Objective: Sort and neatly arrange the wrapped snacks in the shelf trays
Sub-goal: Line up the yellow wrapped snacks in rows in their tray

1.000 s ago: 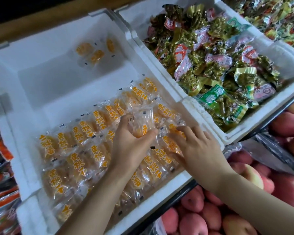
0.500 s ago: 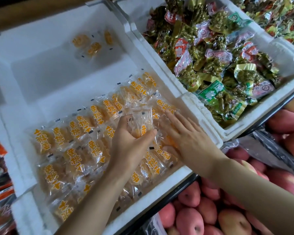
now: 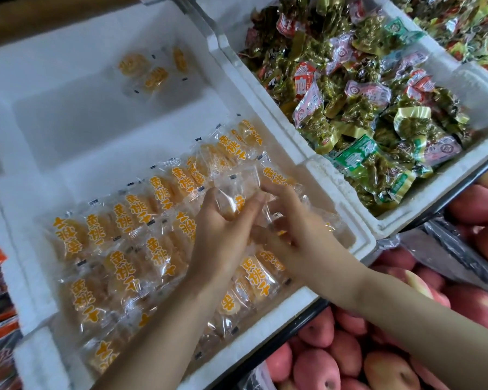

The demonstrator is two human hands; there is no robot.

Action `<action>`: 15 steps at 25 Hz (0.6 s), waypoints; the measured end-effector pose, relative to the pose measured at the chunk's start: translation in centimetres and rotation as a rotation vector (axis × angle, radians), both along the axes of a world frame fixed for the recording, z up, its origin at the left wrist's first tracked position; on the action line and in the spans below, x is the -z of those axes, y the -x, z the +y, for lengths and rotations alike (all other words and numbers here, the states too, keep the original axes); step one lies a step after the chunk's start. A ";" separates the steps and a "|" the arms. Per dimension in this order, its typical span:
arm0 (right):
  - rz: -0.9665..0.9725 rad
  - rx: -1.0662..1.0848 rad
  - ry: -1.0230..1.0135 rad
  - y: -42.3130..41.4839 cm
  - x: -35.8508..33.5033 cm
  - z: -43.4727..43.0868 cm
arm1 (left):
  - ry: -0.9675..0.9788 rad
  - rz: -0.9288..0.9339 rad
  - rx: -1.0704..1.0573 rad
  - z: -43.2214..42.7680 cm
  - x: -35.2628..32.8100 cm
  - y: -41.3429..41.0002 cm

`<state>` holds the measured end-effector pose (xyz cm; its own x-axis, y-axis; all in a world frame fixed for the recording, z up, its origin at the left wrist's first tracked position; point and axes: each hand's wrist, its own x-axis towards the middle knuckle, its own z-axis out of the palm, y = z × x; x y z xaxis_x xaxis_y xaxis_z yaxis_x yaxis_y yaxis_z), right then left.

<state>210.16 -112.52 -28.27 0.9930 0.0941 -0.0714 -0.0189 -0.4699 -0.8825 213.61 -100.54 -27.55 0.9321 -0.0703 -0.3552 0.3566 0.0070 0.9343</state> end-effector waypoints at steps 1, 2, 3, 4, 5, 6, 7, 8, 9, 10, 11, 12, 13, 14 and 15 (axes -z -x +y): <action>0.000 0.028 -0.049 -0.5 0.0 0.3 | 0.021 -0.001 0.000 -0.1 -0.2 -0.2; -0.001 0.072 -0.087 -1.1 0.0 0.3 | 0.030 -0.004 -0.004 -0.1 -0.3 -0.4; 0.007 0.119 -0.122 -1.6 -0.1 0.0 | 0.024 -0.014 -0.007 0.1 -0.3 -0.7; 0.011 0.160 -0.139 -2.2 -0.2 -0.5 | -0.001 -0.030 -0.010 0.4 -0.1 -1.0; 0.002 0.199 -0.121 -2.6 -0.3 -1.0 | -0.032 -0.041 -0.017 0.7 0.0 -1.3; -0.044 0.245 -0.055 -3.1 -0.6 -1.6 | -0.057 -0.038 -0.041 1.1 0.2 -1.6; -0.132 0.291 0.075 -3.5 -0.9 -2.1 | -0.068 -0.024 -0.071 1.4 0.3 -1.9; -0.254 0.321 0.266 -4.0 -1.1 -2.6 | -0.070 -0.017 -0.091 1.6 0.5 -2.2; -0.375 0.326 0.490 -4.5 -1.1 -3.0 | -0.076 -0.020 -0.100 1.8 0.6 -2.5; -0.457 0.286 0.700 -5.2 -0.7 -3.4 | -0.092 -0.036 -0.098 2.0 0.7 -2.7; -0.494 0.219 0.868 -5.8 0.0 -3.5 | -0.113 -0.066 -0.089 2.1 0.7 -2.9; -0.502 0.139 0.977 -6.3 0.8 -3.6 | -0.135 -0.102 -0.082 2.2 0.6 -3.0; -0.508 0.050 1.028 -6.5 1.6 -3.4 | -0.165 -0.130 -0.083 2.2 0.5 -3.2; -0.531 -0.021 1.044 -6.4 2.3 -3.4 | -0.189 -0.140 -0.089 2.3 0.4 -3.2; -0.557 -0.061 1.042 -6.3 2.8 -3.5 | -0.194 -0.130 -0.093 2.3 0.3 -3.2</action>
<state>216.45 -115.99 -31.06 0.9073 0.2951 0.2994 0.2949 -0.9544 0.0472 216.84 -98.28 -27.88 0.9702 0.0755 -0.2302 0.2393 -0.1501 0.9593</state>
